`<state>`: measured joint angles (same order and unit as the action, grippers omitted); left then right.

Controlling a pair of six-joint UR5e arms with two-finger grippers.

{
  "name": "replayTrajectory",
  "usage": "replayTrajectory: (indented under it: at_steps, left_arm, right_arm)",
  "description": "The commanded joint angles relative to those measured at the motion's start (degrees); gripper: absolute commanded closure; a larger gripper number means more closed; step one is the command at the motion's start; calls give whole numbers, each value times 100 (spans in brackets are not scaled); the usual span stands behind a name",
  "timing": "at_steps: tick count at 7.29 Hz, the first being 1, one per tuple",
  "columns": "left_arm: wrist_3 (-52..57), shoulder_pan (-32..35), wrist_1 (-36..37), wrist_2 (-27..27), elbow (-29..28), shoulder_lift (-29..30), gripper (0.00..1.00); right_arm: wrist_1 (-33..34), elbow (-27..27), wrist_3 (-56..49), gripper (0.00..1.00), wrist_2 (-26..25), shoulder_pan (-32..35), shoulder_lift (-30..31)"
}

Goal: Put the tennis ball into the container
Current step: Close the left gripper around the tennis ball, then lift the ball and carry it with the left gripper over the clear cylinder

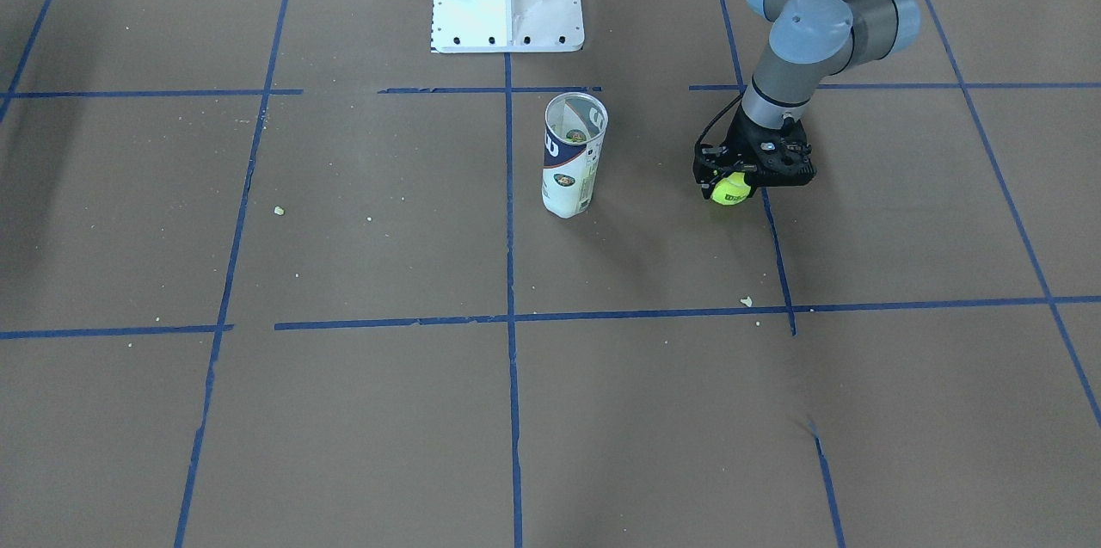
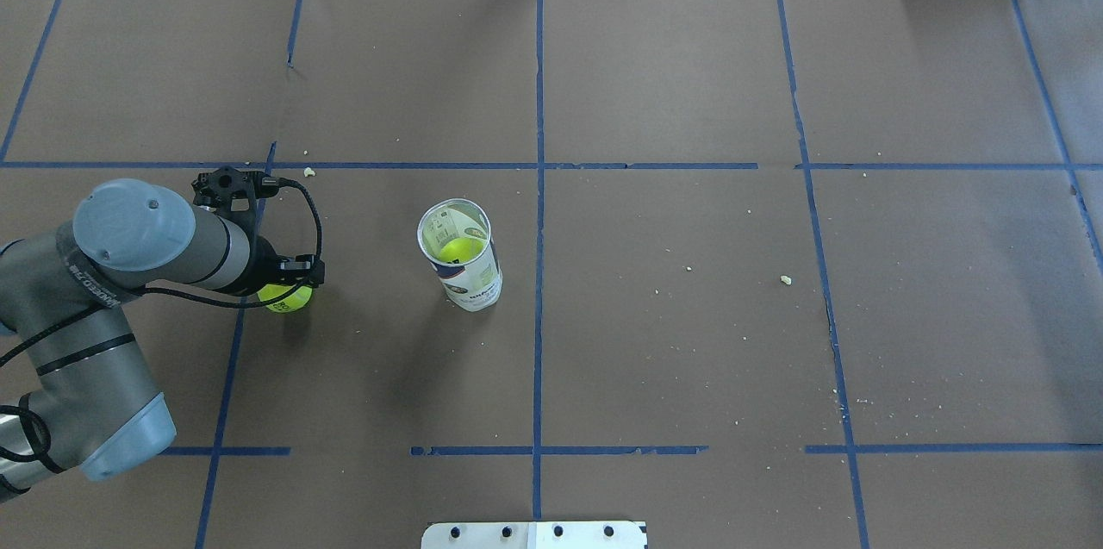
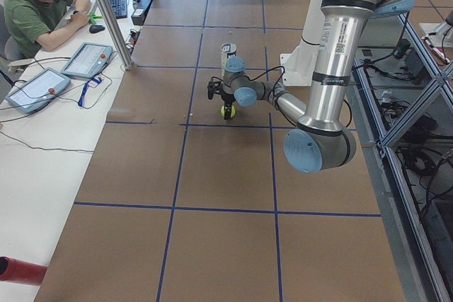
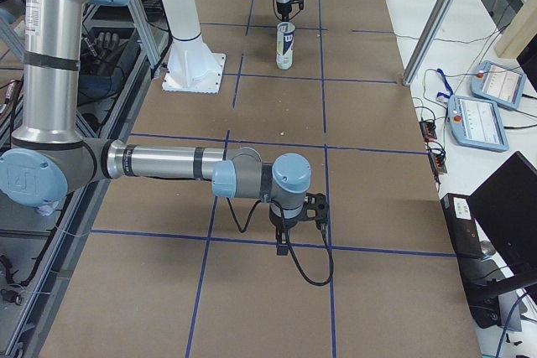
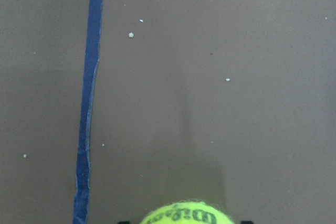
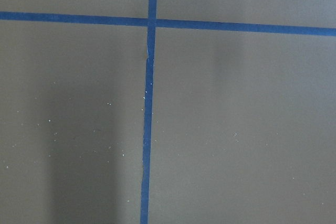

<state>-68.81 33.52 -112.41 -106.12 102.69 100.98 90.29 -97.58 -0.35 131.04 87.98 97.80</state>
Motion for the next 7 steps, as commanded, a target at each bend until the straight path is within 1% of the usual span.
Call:
replayTrajectory:
  at_steps: [1,2,3,4,5,6,7]
  left_arm:
    - [-1,23,79,12,232,-130,68]
    - [25,101,227,12,651,-366,68]
    - [34,120,620,4,1126,-482,68]
    - [43,311,1094,4,1548,-405,68]
    - [86,687,1594,-31,1952,-238,68]
    - [87,856,2226,-214,2270,59,68]
    - [87,971,3146,-268,2403,758,68]
  right_arm:
    - [-3,2,0,0,0,0,2]
    - [-3,2,0,0,0,0,-7]
    - [-3,2,0,0,0,0,-7]
    - [-3,2,0,0,0,0,-7]
    - [-3,-7,0,0,0,0,2]
    - [6,2,0,0,0,0,2]
    - [-3,2,0,0,0,0,2]
